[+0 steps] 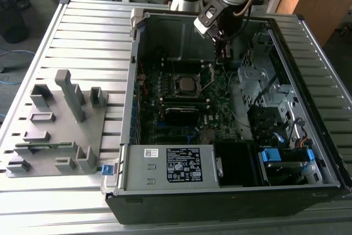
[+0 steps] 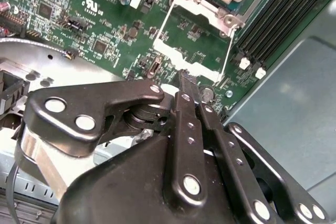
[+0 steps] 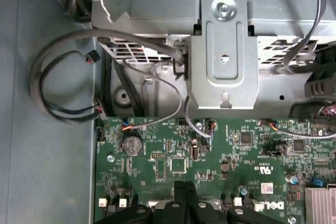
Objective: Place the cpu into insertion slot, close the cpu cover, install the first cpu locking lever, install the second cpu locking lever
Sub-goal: 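Close the cpu cover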
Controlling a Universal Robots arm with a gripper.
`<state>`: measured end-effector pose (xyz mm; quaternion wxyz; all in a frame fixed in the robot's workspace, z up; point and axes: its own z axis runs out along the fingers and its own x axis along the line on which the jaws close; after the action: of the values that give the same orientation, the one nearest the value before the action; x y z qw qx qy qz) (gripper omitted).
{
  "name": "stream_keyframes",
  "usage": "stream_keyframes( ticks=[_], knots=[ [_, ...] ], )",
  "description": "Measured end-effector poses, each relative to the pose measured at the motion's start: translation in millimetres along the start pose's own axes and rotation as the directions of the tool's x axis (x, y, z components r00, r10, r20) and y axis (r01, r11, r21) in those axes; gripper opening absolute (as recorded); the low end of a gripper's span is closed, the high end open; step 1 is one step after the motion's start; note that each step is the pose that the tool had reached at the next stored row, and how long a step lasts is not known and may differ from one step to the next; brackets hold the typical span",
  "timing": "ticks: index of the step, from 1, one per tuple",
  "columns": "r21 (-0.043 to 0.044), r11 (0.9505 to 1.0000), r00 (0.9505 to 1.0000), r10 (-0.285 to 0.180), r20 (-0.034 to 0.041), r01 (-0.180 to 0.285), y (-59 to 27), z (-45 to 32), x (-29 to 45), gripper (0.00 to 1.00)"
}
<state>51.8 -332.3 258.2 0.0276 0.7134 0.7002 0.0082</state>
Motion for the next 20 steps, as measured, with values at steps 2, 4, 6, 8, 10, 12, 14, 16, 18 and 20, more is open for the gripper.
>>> stream_keyframes(
  ticks=[2, 4, 6, 8, 10, 12, 14, 16, 18, 20],
  knots=[
    [0.0000, 1.0000, 1.0000, 0.000, -0.0001, 0.000, 2.0, 0.3, 0.0, 0.10],
    [0.0000, 1.0000, 1.0000, 0.000, 0.0000, 0.000, 4.1, 0.5, 0.0, 0.10],
    [0.0000, 1.0000, 1.0000, 0.000, -0.0001, 0.000, 6.2, 0.8, 0.1, 0.10],
    [0.0000, 1.0000, 1.0000, 0.000, 0.0000, 0.000, 8.3, 1.0, 0.1, 0.10],
    [0.0000, 1.0000, 1.0000, 0.000, -0.0001, 0.000, 10.3, 1.2, 0.2, 0.10],
    [0.0001, 1.0000, 1.0000, 0.000, 0.0000, 0.000, 11.2, 1.3, 0.2, 0.10],
    [0.0001, 1.0000, 1.0000, 0.000, 0.0001, 0.000, 11.1, 1.3, 0.2, 0.10],
    [0.0000, 1.0000, 1.0000, 0.000, 0.0000, 0.000, 11.2, 1.3, 0.2, 0.10],
    [0.0000, 1.0000, 1.0000, 0.000, -0.0002, 0.000, 11.2, 1.8, 0.1, 0.10],
    [0.0000, 1.0000, 1.0000, 0.000, -0.0001, 0.000, 11.1, 3.5, 0.2, 0.10]
  ],
)
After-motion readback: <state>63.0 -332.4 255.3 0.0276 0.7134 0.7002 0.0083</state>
